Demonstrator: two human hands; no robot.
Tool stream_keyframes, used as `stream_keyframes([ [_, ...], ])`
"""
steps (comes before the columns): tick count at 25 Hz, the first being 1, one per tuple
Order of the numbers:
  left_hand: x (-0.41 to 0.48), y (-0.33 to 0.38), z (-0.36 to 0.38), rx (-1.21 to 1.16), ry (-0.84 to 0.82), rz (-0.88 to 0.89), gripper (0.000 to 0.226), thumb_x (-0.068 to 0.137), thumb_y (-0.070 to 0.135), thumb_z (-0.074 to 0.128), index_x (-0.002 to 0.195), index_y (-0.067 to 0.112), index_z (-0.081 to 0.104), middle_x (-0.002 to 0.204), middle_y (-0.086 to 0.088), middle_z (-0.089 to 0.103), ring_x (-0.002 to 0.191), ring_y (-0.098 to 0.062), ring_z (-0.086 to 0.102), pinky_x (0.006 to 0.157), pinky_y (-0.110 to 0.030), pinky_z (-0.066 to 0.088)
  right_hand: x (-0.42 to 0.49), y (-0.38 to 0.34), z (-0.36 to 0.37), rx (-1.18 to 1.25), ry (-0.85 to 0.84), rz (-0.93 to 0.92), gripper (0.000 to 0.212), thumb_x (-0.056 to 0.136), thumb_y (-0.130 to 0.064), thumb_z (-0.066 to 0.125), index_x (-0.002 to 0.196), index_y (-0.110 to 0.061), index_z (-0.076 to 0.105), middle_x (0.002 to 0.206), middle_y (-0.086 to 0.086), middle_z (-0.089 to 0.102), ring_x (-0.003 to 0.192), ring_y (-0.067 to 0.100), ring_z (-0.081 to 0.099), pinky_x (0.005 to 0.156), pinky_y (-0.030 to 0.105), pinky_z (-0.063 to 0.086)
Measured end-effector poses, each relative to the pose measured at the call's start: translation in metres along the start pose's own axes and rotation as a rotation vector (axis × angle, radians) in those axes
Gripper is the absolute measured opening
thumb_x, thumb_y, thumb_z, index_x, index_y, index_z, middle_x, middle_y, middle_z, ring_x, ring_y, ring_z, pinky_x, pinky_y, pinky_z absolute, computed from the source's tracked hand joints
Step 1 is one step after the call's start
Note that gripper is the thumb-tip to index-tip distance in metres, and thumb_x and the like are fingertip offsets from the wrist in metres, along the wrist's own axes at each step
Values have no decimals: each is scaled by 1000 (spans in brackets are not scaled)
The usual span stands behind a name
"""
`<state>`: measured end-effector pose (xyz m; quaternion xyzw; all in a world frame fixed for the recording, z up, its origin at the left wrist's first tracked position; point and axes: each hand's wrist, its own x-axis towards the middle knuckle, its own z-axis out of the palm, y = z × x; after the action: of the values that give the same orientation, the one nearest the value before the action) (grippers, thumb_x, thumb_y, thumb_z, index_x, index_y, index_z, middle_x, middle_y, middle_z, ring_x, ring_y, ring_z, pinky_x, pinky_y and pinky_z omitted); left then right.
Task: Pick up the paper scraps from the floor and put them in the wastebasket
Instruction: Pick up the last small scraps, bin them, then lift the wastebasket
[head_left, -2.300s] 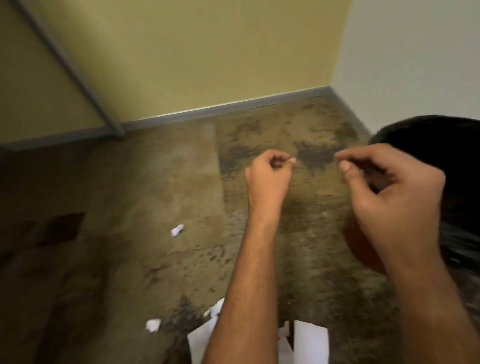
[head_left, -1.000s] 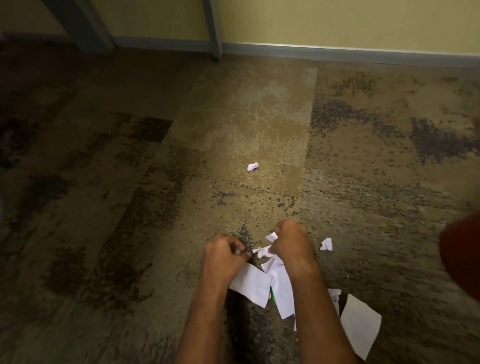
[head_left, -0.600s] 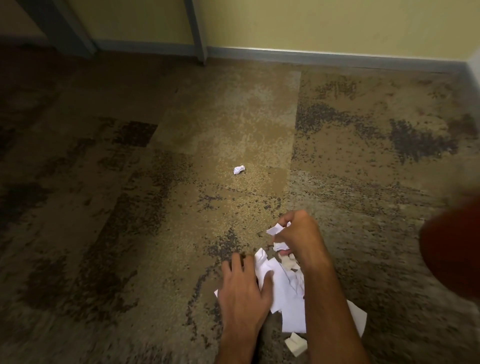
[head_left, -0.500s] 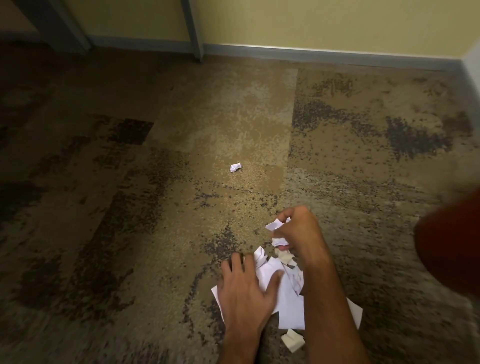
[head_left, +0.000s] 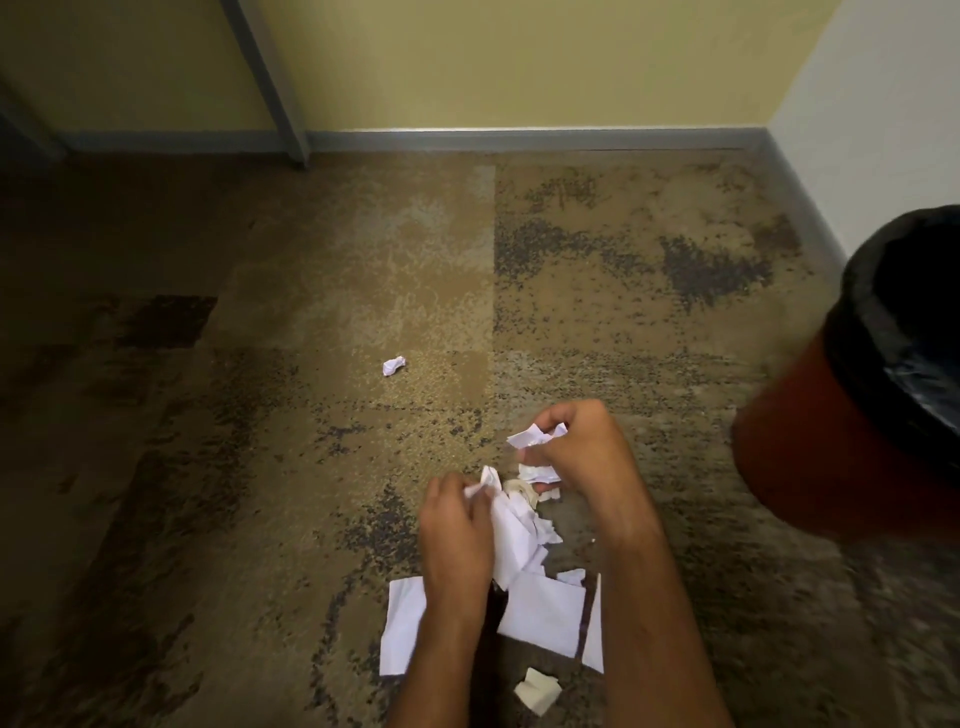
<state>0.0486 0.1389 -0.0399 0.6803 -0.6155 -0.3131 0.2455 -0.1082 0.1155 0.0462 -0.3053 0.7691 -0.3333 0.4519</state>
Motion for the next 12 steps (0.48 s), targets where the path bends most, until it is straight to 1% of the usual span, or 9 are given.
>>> stream_keyframes([
  [1, 10, 11, -5, -56, -29, -48, 21, 103, 27, 70, 110, 8, 70, 106, -2, 66, 96, -22, 65, 75, -35, 48, -5, -1, -7, -3, 17, -26, 25, 75, 6, 93, 83, -10, 76, 86, 6, 69, 58, 22, 68, 43, 27, 58],
  [3, 31, 39, -18, -153, -97, -77, 21, 100, 33, 73, 103, 12, 72, 100, -4, 72, 94, -25, 69, 74, -38, 54, -16, -5, -22, -19, 49, -84, 20, 78, -1, 92, 82, -13, 77, 77, 3, 68, 57, 14, 63, 39, 18, 49],
  [4, 39, 54, -26, -205, -124, -64, 19, 99, 32, 75, 97, 14, 72, 95, -4, 73, 89, -25, 70, 71, -37, 52, -21, -8, -29, -10, 70, -114, 18, 78, -4, 92, 83, -14, 78, 75, 3, 67, 57, 14, 61, 39, 18, 48],
  [5, 45, 72, -33, -258, -148, -35, 17, 97, 30, 77, 93, 14, 72, 90, -4, 74, 85, -24, 70, 68, -36, 50, -25, -11, -39, 14, 97, -141, 17, 78, -5, 92, 84, -15, 79, 75, 4, 67, 59, 15, 62, 41, 24, 52],
  [7, 51, 110, -44, -342, -186, 27, 15, 95, 28, 79, 89, 16, 74, 87, -5, 76, 81, -26, 71, 65, -35, 47, -34, -17, -60, 66, 174, -176, 17, 76, -9, 93, 83, -17, 80, 76, 2, 69, 65, 17, 63, 51, 41, 63],
  [8, 51, 129, -48, -367, -209, 60, 13, 94, 28, 80, 88, 17, 74, 87, -5, 77, 82, -27, 73, 65, -34, 47, -39, -22, -72, 92, 210, -191, 16, 76, -11, 93, 82, -18, 79, 75, 1, 69, 66, 17, 64, 53, 42, 63],
  [9, 49, 147, -50, -383, -231, 93, 13, 94, 29, 81, 88, 18, 75, 87, -4, 78, 84, -28, 74, 65, -34, 48, -46, -25, -84, 117, 241, -211, 15, 77, -12, 93, 81, -18, 79, 74, 0, 69, 65, 15, 63, 50, 35, 61],
  [11, 41, 178, -52, -422, -267, 159, 15, 93, 31, 82, 86, 19, 74, 86, -4, 78, 85, -31, 76, 68, -39, 53, -63, -33, -110, 150, 295, -269, 13, 81, -12, 91, 82, -17, 79, 74, -1, 69, 64, 11, 60, 46, 19, 49],
  [12, 37, 190, -52, -459, -283, 185, 15, 92, 31, 83, 84, 21, 74, 84, -3, 79, 83, -31, 76, 69, -42, 55, -72, -38, -122, 159, 323, -301, 12, 81, -13, 90, 83, -17, 79, 75, -2, 71, 65, 10, 61, 49, 19, 48],
])
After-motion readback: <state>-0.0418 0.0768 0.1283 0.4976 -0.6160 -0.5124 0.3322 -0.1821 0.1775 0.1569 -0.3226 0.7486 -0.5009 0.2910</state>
